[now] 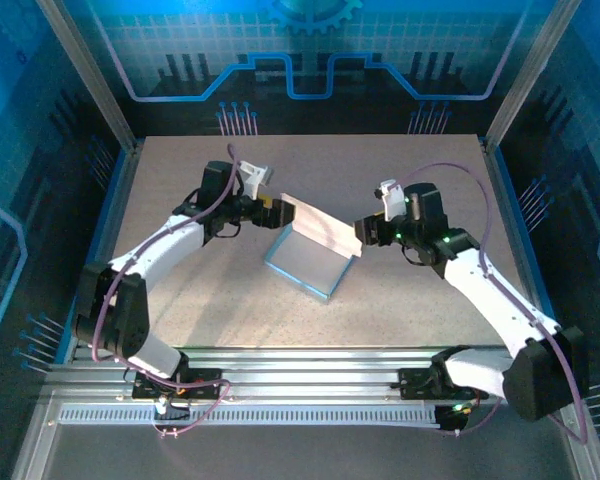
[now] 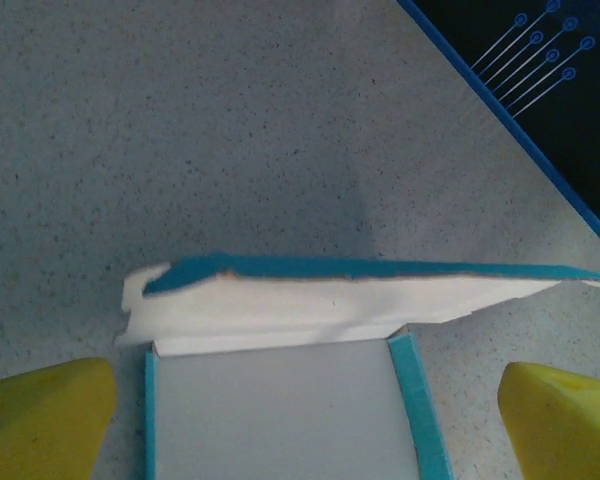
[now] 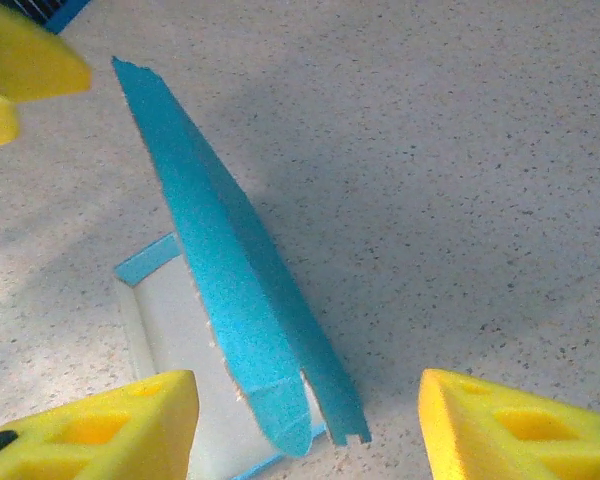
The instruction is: Fold the paper box
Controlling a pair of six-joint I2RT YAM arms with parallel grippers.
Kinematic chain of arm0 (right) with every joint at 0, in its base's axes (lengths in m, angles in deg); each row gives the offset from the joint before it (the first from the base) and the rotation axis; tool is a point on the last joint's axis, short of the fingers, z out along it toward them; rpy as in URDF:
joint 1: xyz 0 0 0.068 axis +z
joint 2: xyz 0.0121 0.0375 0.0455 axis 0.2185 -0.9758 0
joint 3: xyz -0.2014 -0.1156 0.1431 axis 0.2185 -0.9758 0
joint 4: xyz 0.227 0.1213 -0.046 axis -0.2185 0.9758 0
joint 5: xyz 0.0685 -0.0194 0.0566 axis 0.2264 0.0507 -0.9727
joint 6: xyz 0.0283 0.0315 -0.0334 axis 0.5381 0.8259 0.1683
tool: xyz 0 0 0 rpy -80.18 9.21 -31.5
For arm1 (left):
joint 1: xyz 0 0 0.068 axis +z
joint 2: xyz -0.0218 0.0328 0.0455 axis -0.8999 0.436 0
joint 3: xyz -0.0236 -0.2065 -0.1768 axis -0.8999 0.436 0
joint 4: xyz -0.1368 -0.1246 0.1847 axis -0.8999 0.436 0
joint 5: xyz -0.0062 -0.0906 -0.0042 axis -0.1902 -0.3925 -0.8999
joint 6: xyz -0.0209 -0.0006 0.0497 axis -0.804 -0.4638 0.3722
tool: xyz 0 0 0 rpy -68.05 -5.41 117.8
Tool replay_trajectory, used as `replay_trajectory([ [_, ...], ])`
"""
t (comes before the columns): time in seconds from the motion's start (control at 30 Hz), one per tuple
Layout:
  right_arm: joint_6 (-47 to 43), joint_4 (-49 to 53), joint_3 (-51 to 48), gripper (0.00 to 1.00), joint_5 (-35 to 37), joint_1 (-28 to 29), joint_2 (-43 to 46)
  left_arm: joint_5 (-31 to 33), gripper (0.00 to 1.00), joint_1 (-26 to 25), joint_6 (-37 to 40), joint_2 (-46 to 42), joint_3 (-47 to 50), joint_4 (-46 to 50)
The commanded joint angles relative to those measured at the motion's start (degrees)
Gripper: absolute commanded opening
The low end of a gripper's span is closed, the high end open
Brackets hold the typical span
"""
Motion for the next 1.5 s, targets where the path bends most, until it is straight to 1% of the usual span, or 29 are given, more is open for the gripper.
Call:
replay_trajectory([
  [0.0, 0.5, 1.41, -2.71, 0.62, -3.79, -0.62, 1.31, -2.67, 0.99, 0.51, 8.43, 3.21, -5.09, 5.56],
  [0.13, 1.49, -0.49, -5.47, 0.61, -4.87, -0.66, 2.1, -4.41, 0.99, 1.22, 12.46, 6.18, -9.7, 8.58],
  [0.23, 2.2, -1.38, -6.67, 0.61, -3.88, -0.61, 1.3, -5.22, 0.98, 1.31, 15.07, 8.18, -12.14, 10.38],
  [0.4, 2.86, -4.67, -7.25, 0.59, -3.55, -0.61, -1.33, -7.06, 0.97, 1.31, 16.87, 12.08, -15.2, 12.17],
  [0.7, 4.84, -7.73, -6.29, 0.46, -1.87, -0.29, -5.27, -11.67, 0.96, 1.4, 16.44, 17.45, -19.13, 12.17],
  [0.87, 5.76, -8.14, -6.13, 0.39, -0.36, 0.17, -6.47, -11.79, 0.95, 1.4, 16.35, 17.14, -19.28, 13.11],
  [1.17, 6.87, -8.64, -5.23, 0.33, 1.33, 0.51, -7.73, -10.51, 0.88, 1.58, 15.27, 13.61, -16.34, 14.94],
  [1.27, 7.04, -8.75, -4.73, 0.3, 1.83, 0.62, -8.09, -10.05, 0.79, 1.58, 14.9, 13.3, -16.02, 15.47],
  [1.37, 6.88, -8.83, -4.3, 0.27, 2.35, 0.79, -8.5, -9.64, 0.76, 1.58, 14.29, 13.18, -16.2, 15.88],
  [1.47, 6.52, -8.48, -3.8, 0.23, 2.71, 0.96, -8.76, -8.61, 0.71, 1.49, 13.98, 12.86, -16.2, 16.61],
])
